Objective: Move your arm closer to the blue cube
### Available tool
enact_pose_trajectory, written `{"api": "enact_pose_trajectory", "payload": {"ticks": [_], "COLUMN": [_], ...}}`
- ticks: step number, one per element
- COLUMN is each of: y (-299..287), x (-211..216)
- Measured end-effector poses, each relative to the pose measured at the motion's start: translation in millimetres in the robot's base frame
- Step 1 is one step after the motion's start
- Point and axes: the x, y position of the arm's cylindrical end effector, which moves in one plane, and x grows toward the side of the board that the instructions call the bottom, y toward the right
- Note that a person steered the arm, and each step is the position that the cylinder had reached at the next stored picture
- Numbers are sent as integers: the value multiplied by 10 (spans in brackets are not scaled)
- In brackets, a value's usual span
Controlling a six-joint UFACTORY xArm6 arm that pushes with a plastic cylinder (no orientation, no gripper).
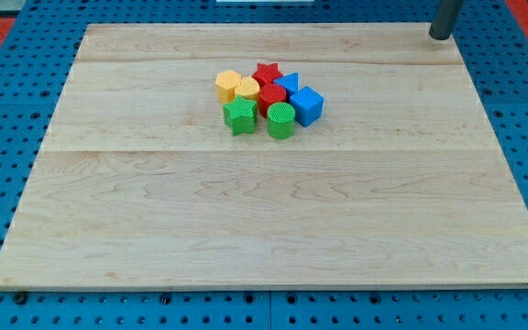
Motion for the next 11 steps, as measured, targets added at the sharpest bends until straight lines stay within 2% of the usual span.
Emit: {"api": "enact_pose_trajectory", "payload": {"ticks": [4,5,6,7,8,9,10,11], "y": [113,158,274,421,101,-923,-1722,-2210], "x": [218,352,731,801,1555,1956,2025,1809]}}
